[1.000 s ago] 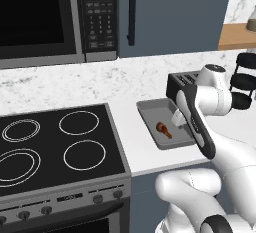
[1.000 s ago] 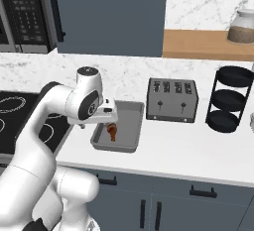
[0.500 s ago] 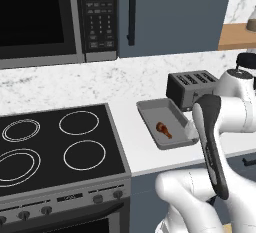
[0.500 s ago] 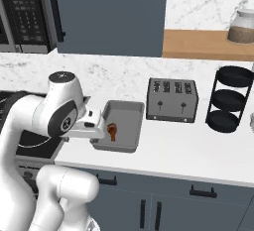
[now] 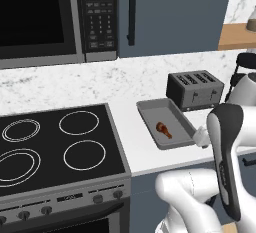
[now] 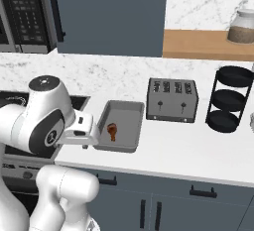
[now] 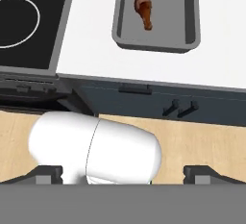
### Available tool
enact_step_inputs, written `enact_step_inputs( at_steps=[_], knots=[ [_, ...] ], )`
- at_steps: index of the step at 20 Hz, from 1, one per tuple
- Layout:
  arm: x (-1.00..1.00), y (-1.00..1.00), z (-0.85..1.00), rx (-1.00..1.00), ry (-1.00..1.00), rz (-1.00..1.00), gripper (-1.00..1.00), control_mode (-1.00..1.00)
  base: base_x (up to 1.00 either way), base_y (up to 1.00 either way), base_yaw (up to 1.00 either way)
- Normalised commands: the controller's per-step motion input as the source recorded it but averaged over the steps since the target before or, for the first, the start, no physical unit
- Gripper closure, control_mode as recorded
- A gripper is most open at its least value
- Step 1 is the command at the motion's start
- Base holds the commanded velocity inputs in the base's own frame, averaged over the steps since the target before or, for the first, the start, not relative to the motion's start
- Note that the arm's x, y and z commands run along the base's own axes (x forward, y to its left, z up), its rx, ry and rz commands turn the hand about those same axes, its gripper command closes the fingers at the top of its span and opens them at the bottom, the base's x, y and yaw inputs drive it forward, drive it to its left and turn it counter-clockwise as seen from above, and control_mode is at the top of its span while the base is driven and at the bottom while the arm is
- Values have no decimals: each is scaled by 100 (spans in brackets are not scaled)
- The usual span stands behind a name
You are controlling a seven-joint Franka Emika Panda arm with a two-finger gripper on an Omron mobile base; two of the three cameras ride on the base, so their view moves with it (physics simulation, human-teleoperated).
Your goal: Place one lemon and one chicken drumstick in each tupperware on the nearby counter, to pack two identical lunches.
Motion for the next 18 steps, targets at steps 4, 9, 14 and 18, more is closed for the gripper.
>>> enact_step_inputs(
  at_steps=[4,9,14,18],
  knots=[
    [-2,0,0,0,0,0,-100,-100,0,0,0],
    [0,0,0,0,0,0,-100,100,-89,-52,-19],
    [0,0,0,0,0,0,-100,100,-100,-79,-30],
    [0,0,0,0,0,0,-100,100,-52,-98,-36]
  ],
)
